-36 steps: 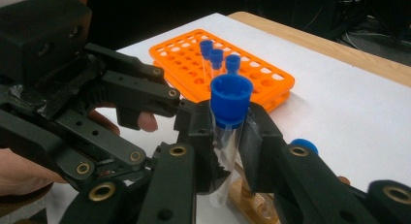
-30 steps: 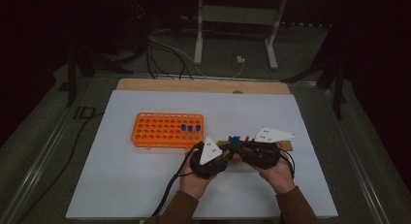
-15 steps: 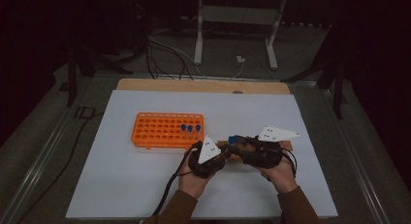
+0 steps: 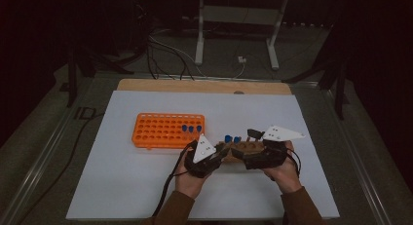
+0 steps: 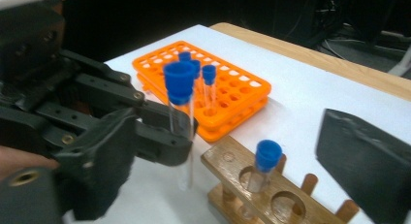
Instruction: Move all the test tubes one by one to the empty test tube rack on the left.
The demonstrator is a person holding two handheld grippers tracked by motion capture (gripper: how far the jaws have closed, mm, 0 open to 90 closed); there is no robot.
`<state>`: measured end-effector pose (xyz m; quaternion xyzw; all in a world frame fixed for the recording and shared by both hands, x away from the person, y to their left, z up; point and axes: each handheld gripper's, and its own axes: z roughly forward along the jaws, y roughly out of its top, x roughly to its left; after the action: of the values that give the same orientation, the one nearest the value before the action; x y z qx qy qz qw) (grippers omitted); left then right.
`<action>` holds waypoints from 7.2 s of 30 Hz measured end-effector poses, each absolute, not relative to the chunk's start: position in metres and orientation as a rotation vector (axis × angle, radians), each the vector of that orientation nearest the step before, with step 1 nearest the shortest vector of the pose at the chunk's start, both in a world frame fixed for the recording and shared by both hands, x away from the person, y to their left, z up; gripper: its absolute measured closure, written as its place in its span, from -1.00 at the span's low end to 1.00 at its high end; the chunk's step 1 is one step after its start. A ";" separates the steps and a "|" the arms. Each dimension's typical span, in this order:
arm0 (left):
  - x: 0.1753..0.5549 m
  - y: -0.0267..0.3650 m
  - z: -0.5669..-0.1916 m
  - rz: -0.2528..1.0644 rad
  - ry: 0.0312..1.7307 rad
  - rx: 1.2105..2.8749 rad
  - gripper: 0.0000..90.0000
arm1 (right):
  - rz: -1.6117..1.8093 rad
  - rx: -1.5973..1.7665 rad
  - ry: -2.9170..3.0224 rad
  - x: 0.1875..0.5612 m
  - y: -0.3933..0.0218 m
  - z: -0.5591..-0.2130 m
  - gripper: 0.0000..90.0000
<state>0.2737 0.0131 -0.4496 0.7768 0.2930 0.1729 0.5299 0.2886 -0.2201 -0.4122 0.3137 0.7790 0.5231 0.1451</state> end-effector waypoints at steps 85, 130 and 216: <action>0.323 0.122 -0.464 0.643 0.995 1.751 0.71 | 1.446 0.966 2.182 0.289 -0.250 -0.418 -1.00; 0.336 0.116 -0.491 0.605 1.057 1.978 0.72 | 1.448 0.950 2.209 0.289 -0.247 -0.421 -1.00; 0.281 0.117 -0.461 0.453 0.966 1.750 -0.99 | 1.294 0.912 2.338 0.317 -0.202 -0.459 0.69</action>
<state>0.2811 0.1171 -0.4615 0.7297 0.4029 0.1890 0.5191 0.3169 -0.2022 -0.4585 0.3189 0.8176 0.4524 0.1586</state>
